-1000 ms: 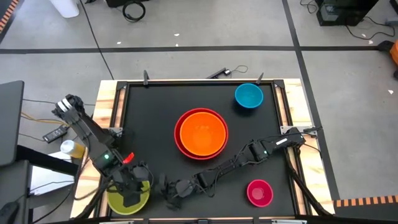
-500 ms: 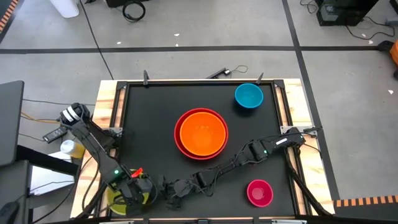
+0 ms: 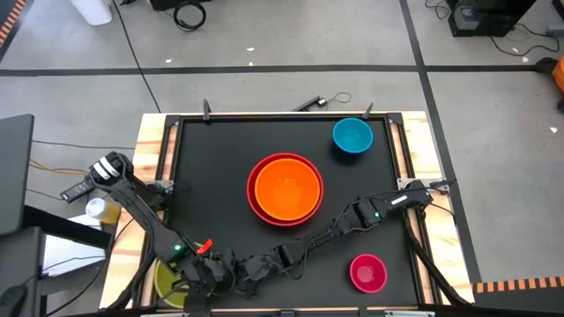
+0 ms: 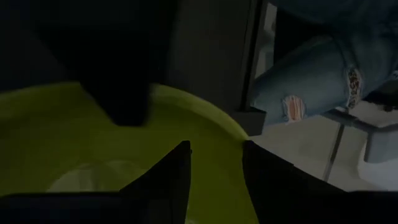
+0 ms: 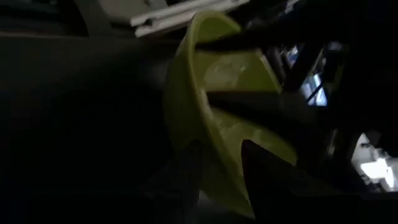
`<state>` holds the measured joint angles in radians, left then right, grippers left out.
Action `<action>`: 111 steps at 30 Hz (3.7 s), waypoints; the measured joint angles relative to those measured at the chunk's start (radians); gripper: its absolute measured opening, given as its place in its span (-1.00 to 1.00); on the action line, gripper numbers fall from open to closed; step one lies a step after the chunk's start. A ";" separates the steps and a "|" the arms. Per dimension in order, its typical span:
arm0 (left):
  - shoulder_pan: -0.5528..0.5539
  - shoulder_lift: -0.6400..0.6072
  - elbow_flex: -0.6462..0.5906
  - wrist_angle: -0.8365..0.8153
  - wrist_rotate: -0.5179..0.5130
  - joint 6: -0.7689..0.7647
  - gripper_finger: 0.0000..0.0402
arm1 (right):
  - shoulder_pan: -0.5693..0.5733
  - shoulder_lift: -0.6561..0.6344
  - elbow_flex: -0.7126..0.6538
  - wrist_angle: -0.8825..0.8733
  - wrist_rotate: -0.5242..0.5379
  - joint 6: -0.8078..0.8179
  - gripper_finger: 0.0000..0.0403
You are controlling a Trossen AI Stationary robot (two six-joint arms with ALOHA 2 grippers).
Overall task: Nest bowls inside each other
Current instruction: Stack the green bowl on top of the orange bowl
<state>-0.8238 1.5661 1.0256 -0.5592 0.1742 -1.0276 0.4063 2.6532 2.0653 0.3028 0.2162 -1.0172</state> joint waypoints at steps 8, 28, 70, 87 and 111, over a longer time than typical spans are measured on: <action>0.001 0.000 -0.001 -0.005 0.000 0.023 -0.27 | -0.003 -0.002 0.001 -0.057 0.015 -0.003 -0.42; 0.040 -0.087 0.047 -0.124 -0.234 -0.018 -0.27 | 0.001 -0.004 0.006 -0.222 0.147 0.137 -0.94; -0.086 0.180 0.300 -0.577 -0.257 -0.101 -0.27 | -0.001 -0.134 -0.002 -0.413 0.096 0.474 -0.19; -0.037 0.181 0.300 -0.298 -0.232 0.136 -0.27 | -0.010 -0.135 -0.001 -0.389 -0.040 0.386 -0.18; -0.031 0.180 0.300 -0.339 -0.224 0.141 -0.27 | -0.036 -0.137 -0.015 -0.391 -0.042 0.256 -0.18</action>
<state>-0.8543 1.7458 1.3254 -0.8979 -0.0498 -0.8867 0.3700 2.5164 2.0508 -0.0879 0.1747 -0.7616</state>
